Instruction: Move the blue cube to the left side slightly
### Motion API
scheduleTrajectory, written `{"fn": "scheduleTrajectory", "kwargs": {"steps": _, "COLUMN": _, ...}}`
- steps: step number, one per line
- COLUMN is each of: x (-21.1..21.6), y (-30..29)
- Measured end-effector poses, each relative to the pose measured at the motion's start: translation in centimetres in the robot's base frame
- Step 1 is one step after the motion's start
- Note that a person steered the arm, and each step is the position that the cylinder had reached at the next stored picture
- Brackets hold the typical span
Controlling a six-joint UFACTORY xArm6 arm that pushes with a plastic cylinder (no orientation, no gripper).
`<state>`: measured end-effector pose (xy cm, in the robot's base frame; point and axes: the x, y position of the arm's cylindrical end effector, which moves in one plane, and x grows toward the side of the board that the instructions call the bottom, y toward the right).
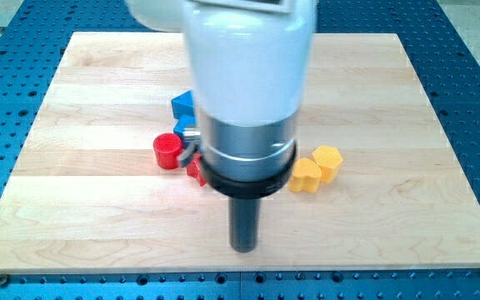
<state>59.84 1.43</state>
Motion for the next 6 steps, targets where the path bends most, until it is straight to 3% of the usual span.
{"fn": "scheduleTrajectory", "kwargs": {"steps": 1, "x": -0.6, "y": 0.8}}
{"fn": "scheduleTrajectory", "kwargs": {"steps": 2, "x": -8.5, "y": 1.0}}
{"fn": "scheduleTrajectory", "kwargs": {"steps": 3, "x": -12.8, "y": 0.9}}
{"fn": "scheduleTrajectory", "kwargs": {"steps": 6, "x": -16.4, "y": -5.2}}
